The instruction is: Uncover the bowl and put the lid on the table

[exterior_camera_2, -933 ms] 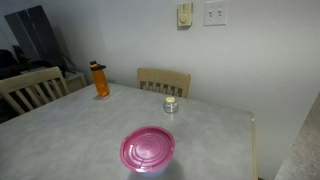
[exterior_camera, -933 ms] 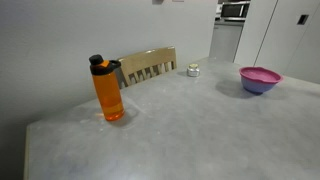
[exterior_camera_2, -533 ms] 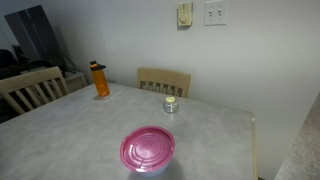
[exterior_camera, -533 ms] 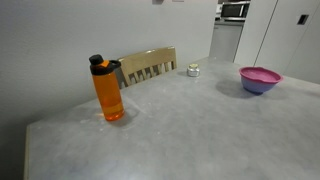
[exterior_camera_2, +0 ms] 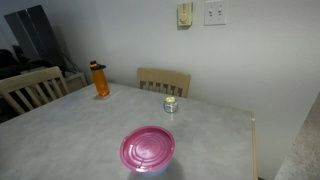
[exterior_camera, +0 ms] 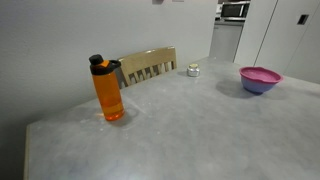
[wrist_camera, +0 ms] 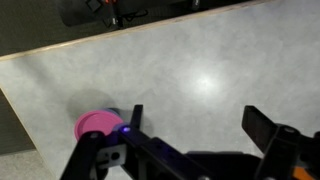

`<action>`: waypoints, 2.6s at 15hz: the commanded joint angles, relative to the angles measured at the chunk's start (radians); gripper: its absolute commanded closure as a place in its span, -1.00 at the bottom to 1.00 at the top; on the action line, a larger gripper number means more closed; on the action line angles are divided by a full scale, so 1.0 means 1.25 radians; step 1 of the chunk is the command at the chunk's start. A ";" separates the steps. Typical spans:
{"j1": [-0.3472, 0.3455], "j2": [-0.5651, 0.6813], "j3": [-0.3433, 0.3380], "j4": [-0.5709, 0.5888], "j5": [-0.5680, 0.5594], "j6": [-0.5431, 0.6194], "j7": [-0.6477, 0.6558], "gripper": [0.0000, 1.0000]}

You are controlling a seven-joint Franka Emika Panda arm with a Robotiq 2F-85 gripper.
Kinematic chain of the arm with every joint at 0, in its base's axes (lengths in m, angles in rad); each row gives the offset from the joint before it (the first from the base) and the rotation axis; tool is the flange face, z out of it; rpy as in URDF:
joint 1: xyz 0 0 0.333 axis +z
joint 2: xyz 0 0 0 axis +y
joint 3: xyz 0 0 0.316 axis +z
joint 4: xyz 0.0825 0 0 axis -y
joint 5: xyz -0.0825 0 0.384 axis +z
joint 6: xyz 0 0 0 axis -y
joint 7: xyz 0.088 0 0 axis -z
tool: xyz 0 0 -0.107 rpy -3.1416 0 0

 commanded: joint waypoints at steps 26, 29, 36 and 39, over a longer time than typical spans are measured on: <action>-0.007 0.001 0.004 0.002 0.004 -0.002 -0.004 -1.00; -0.014 0.006 0.001 -0.001 -0.001 0.005 0.001 -1.00; -0.041 0.008 -0.014 -0.031 -0.036 0.096 -0.010 -1.00; -0.061 0.018 -0.042 -0.060 -0.065 0.172 -0.019 -1.00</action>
